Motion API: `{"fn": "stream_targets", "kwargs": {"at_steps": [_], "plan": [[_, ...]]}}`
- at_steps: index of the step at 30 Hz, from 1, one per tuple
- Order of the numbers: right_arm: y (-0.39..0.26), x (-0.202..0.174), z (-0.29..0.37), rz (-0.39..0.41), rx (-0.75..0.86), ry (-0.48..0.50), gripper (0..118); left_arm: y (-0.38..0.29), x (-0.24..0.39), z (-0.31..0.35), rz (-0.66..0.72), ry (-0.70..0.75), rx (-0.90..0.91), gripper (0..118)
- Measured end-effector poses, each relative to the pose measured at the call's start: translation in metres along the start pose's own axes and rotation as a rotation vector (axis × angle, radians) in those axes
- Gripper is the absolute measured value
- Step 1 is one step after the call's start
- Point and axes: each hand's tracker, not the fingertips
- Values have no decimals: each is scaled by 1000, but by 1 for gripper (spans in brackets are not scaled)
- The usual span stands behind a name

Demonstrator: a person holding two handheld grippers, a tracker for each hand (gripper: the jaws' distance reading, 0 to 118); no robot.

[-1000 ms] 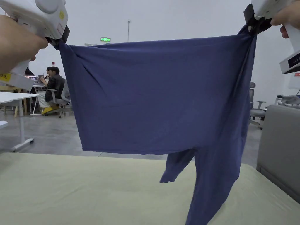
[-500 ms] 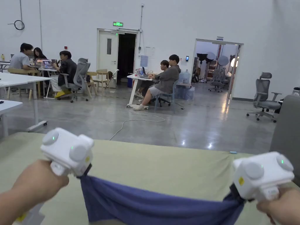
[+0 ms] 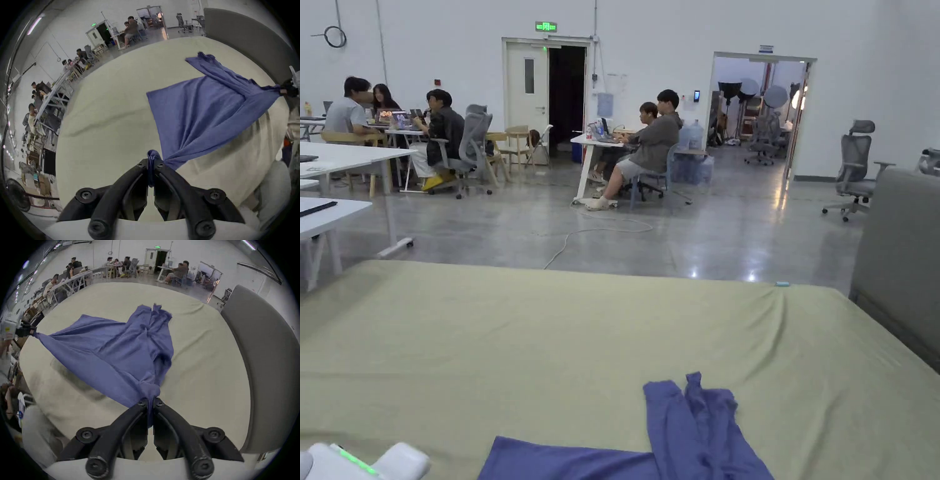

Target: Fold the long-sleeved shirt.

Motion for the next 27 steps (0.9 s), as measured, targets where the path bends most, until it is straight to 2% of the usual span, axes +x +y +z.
{"fn": "stream_targets", "kwargs": {"at_steps": [7,12,16,17,19,21,22,23,24,25,26,27], "plan": [[-105,-33,-1,25,-78,15,0,-114,50,13,-12,-37,-66,0],[-138,-54,-27,65,-152,4,0,-160,75,-16,-32,-43,-144,0],[-146,-57,-55,25,-206,5,0,-181,85,-44,-21,-53,-192,0],[-148,-56,-60,12,-212,4,0,-182,85,-45,-28,-29,-157,0],[-149,-54,-62,-35,-212,25,1,-181,80,-47,-29,-31,-155,0],[-148,-48,-64,-50,-213,37,8,-180,73,-48,23,-66,-162,0],[-145,-42,-66,-74,-219,41,19,-178,68,-49,68,-97,-172,2],[-142,-36,-64,-124,-249,23,34,-173,60,-44,108,-83,-182,6],[-139,-28,-58,-173,-269,27,50,-170,52,-37,156,-85,-180,20],[-134,-21,-43,-203,-288,16,76,-167,42,-24,236,-101,-145,49],[-127,-18,-26,-223,-256,-13,86,-164,33,-6,311,-145,-60,70],[-120,-16,-3,-226,-145,-26,87,-160,27,13,361,-165,23,84]]}}
